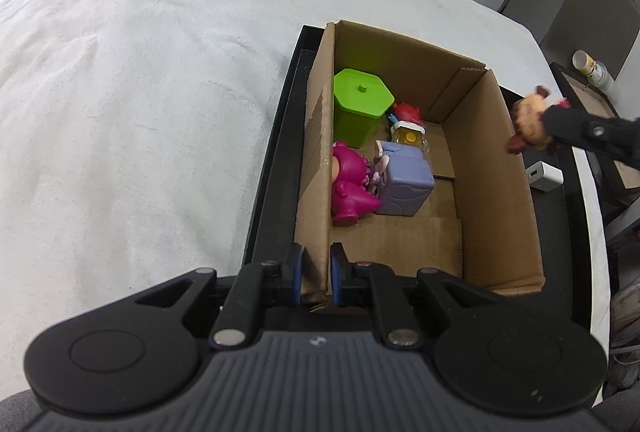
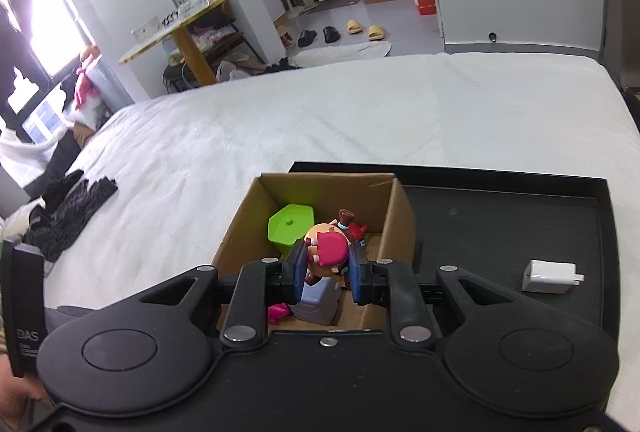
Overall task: Organize rigid objects
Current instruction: 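Lift the doll with the right gripper over the box, then lower the doll into the box and open the right gripper, then move the right gripper to the white charger and close on it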
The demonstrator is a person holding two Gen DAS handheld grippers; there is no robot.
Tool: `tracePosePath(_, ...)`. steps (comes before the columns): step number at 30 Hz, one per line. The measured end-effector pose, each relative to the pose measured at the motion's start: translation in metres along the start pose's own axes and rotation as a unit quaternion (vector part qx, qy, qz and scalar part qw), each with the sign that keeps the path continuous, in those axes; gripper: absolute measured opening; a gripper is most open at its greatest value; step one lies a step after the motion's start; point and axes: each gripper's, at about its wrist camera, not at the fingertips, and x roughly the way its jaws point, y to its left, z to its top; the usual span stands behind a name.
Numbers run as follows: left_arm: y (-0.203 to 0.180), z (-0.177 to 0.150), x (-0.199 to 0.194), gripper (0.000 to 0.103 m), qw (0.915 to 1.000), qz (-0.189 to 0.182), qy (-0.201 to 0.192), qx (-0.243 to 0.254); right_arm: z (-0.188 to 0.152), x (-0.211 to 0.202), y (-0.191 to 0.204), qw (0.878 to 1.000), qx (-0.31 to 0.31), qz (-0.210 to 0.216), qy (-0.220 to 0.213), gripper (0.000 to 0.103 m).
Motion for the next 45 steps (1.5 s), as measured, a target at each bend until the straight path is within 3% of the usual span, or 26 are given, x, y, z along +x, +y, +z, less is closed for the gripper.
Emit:
tracePosePath(6, 0.004, 0.001, 0.002, 0.013, 0.9999, -0.011, 0.003, -0.006, -0.004, 0.016, 0.009, 1.0, -0.016, -0.018, 0.018, 0.022)
tracePosePath(10, 0.006, 0.002, 0.004, 0.014, 0.9998, -0.016, 0.006, -0.007, -0.003, 0.02, 0.009, 0.999, -0.013, -0.031, 0.021, 0.034)
tracePosePath(17, 0.006, 0.002, 0.005, 0.014, 0.9998, -0.016, 0.008, -0.009, 0.004, 0.005, -0.01, 0.999, 0.023, -0.035, 0.0, 0.041)
tracePosePath(25, 0.005, 0.003, 0.005, 0.014, 0.9998, -0.013, 0.008, -0.008, 0.001, -0.001, -0.033, 0.997, 0.051, -0.05, 0.005, 0.042)
tracePosePath(27, 0.006, 0.003, 0.006, 0.014, 0.9998, -0.014, 0.008, -0.01, 0.001, -0.001, -0.034, 0.997, 0.054, -0.054, 0.005, 0.046)
tracePosePath(35, 0.005, 0.003, 0.006, 0.014, 0.9999, -0.013, 0.008, -0.007, -0.003, -0.005, -0.048, 0.994, 0.061, -0.091, 0.005, 0.078)
tracePosePath(41, 0.002, 0.001, 0.006, 0.014, 0.9999, -0.005, 0.006, -0.01, -0.007, -0.004, -0.062, 0.99, 0.077, -0.118, 0.004, 0.091)
tracePosePath(45, 0.003, 0.001, 0.004, 0.014, 0.9999, -0.003, 0.005, -0.012, -0.012, -0.001, -0.077, 0.985, 0.102, -0.141, 0.005, 0.092)
